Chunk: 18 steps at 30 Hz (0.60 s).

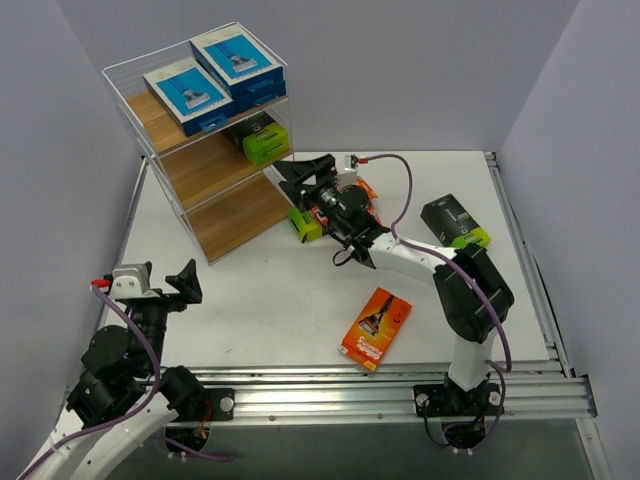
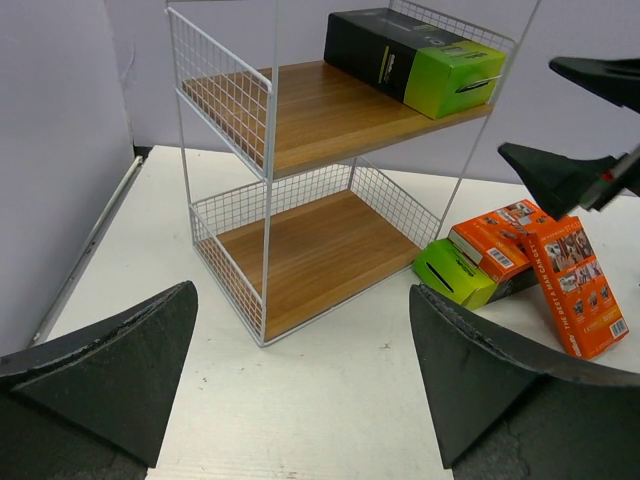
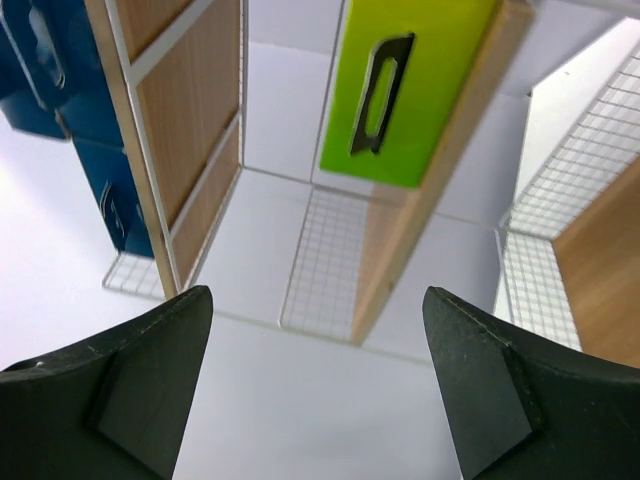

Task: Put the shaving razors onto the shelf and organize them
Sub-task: Place the shaving razor onto shelf, then grab a shaving razor with the right arm

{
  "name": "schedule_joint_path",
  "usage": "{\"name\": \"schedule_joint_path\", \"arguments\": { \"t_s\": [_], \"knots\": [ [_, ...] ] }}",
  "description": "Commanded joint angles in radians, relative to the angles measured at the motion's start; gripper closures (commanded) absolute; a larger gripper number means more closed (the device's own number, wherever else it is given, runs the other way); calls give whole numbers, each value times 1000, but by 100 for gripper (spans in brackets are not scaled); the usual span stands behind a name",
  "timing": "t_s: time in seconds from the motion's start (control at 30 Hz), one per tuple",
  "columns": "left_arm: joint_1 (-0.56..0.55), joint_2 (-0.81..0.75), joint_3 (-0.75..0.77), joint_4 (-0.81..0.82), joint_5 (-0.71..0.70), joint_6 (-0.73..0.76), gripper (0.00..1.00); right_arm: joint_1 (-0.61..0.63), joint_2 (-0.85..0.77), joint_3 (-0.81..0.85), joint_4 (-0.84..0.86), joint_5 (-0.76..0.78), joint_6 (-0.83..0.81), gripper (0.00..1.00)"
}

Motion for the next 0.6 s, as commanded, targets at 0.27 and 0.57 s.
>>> {"name": "schedule_joint_path", "arguments": {
  "t_s": [0.27, 0.57],
  "knots": [
    [-2, 44, 26, 16, -18, 16, 4, -115, -379, -409, -86, -148, -203, 20],
    [0, 46, 22, 22, -18, 22, 4, -169, -642, -548, -510, 19, -387, 36]
  ]
}}
